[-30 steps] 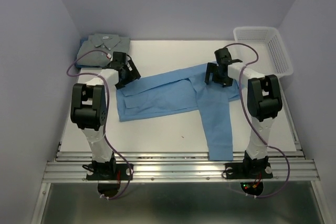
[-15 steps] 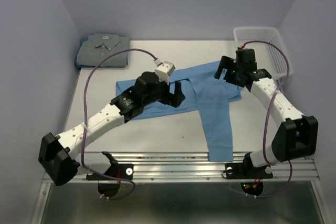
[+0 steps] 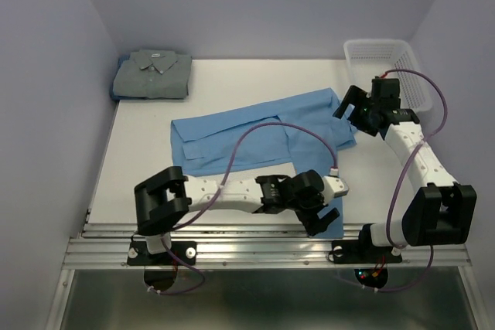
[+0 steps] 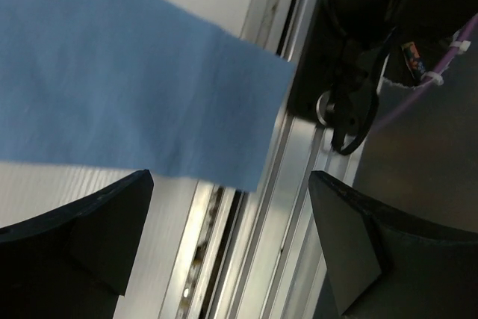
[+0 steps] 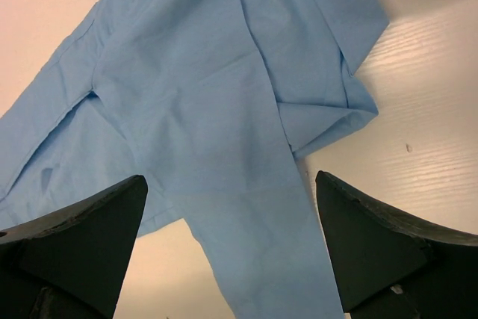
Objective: Fold and stack the long sleeve shirts
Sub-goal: Fold the shirt
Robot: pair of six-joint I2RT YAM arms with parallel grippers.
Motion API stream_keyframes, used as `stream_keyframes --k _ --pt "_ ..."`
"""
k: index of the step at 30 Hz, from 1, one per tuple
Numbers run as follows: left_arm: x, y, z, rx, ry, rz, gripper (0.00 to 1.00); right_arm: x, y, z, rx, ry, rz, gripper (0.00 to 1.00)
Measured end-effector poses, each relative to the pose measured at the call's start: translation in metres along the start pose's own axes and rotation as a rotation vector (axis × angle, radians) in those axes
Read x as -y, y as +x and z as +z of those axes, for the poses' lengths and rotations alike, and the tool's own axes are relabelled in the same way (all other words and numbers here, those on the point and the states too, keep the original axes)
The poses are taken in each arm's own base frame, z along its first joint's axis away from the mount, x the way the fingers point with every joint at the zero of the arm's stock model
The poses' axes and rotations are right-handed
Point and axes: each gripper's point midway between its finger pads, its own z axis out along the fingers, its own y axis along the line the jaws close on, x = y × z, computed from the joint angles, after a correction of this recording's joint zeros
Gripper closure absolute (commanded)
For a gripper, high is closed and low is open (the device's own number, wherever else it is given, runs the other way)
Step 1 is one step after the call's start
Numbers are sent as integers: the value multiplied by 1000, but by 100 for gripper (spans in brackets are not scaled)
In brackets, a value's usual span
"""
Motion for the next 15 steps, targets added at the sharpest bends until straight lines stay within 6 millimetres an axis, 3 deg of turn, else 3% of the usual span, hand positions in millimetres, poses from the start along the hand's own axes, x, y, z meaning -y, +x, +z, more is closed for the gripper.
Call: stream_keyframes --k 4,8,15 --pt "23 -6 35 9 73 84 1 12 -6 0 -5 -8 46 0" --pt "31 -1 50 -6 103 148 1 25 -2 2 -25 2 75 0" --pt "45 -15 81 18 136 267 1 21 0 0 -46 -33 83 0"
